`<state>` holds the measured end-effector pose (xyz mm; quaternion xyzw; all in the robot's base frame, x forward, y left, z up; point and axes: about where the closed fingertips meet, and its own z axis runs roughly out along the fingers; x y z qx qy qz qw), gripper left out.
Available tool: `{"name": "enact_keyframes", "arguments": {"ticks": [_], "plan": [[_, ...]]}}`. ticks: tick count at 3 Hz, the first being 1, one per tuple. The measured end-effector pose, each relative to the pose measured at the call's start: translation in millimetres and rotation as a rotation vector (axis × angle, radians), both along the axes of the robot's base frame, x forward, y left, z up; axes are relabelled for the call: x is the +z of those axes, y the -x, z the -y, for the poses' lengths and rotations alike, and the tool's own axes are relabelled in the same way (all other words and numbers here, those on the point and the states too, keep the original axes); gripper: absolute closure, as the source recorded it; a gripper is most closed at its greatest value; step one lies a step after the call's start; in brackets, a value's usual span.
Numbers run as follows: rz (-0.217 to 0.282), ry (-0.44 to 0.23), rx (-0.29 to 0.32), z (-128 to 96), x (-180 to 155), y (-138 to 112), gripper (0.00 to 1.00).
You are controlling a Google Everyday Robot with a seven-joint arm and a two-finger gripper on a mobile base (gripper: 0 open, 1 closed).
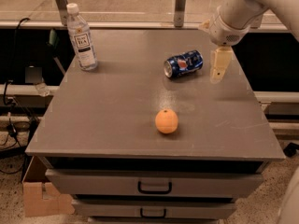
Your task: Knock pepsi can over
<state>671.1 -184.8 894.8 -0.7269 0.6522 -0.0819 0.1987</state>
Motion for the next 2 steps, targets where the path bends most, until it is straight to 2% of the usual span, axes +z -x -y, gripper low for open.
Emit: {"name": "enact_keyframes", "arguments": {"ticks": [1, 2], "plan": [[-0.059, -0.114, -0.076, 14.9, -4.8, -3.2, 0.0], [-0.108, -0.328, -0.177, 34.2, -2.3, -14.5, 0.0]]}}
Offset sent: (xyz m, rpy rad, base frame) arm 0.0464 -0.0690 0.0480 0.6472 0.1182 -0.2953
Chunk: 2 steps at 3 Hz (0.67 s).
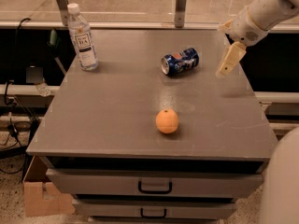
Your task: Knock pepsi can over
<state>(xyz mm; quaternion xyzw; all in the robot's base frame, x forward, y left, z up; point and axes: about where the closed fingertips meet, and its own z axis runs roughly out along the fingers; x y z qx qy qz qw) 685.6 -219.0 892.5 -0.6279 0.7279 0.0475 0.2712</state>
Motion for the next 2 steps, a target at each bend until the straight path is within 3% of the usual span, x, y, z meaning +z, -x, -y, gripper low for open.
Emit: {"name": "enact_keyframes", "arguments": {"ticks": [1, 2], "plan": [[0.025, -0.209, -0.069, 10.2, 27.6, -8.9, 0.0], [0.056, -0.264, -0.066, 5.7, 47.5, -12.8, 0.0]]}}
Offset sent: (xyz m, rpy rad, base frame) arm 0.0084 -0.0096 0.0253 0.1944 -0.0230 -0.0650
